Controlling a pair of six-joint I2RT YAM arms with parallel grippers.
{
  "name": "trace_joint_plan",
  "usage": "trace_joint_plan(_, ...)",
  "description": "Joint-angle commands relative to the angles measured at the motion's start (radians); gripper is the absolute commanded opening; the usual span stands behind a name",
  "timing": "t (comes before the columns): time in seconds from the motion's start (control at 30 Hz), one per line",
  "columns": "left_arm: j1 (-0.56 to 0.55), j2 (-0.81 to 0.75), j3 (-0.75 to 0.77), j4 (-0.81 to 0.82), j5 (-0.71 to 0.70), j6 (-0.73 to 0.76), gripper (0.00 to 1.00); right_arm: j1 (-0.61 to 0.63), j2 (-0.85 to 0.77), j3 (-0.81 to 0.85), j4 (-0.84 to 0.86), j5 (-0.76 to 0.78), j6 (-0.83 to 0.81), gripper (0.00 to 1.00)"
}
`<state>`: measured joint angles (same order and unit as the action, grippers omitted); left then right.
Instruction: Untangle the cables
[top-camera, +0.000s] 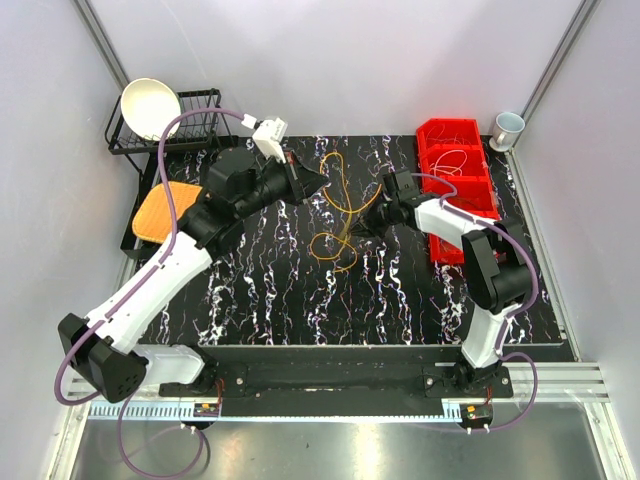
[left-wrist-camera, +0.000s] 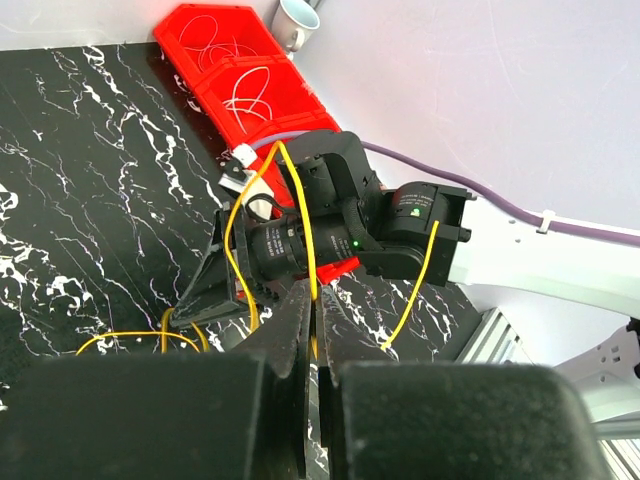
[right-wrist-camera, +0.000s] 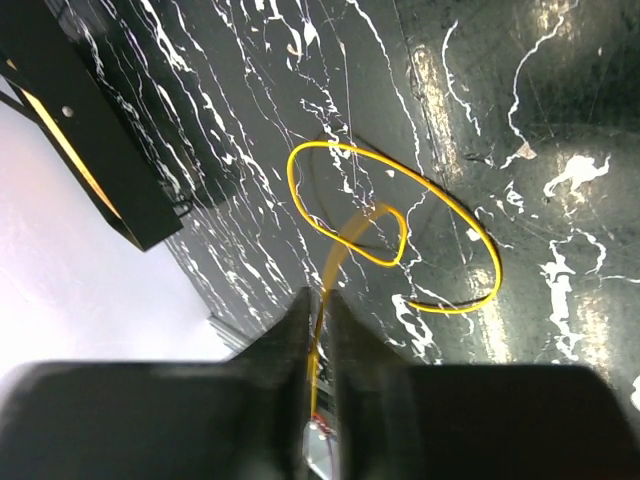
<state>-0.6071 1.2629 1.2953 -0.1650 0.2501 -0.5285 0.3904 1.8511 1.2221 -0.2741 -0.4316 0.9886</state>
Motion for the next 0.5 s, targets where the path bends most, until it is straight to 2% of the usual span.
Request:
trace_joint_plan(0.0, 0.004, -0.039, -0.008, 0.058, 0.018, 0.005, 0.00, 0.013, 0.017, 0.034, 0.033, -0.021, 0.002, 0.00)
trace_joint_plan(0.2, 0.006, -0.074, -0.031, 0.015, -0.002, 0.025, 0.00, 0.013, 0.005, 0.065, 0.026, -0.026, -0.010, 0.00)
trace_joint_plan(0.33, 0.006, -0.138, -0.105, -0.031, -0.061, 0.050, 0.01, 0.005, -0.032, 0.181, -0.068, 0.002, -0.068, 0.00)
trace_joint_plan(0.37, 0.004, -0.143, -0.109, -0.051, -0.098, 0.064, 0.09, -0.001, -0.036, 0.203, -0.077, -0.001, -0.074, 0.00)
trace_joint_plan(0.4, 0.004, -0.146, -0.110, -0.103, -0.116, 0.071, 0.29, -0.014, -0.042, 0.226, -0.089, -0.009, -0.082, 0.00)
trace_joint_plan(0.43, 0.006, -0.149, -0.106, -0.132, -0.139, 0.077, 0.74, -0.024, -0.049, 0.281, -0.124, -0.009, -0.097, 0.00)
trace_joint_plan(0.47, 0.006, -0.148, -0.100, -0.169, -0.197, 0.084, 0.89, -0.031, -0.053, 0.309, -0.141, -0.009, -0.105, 0.00)
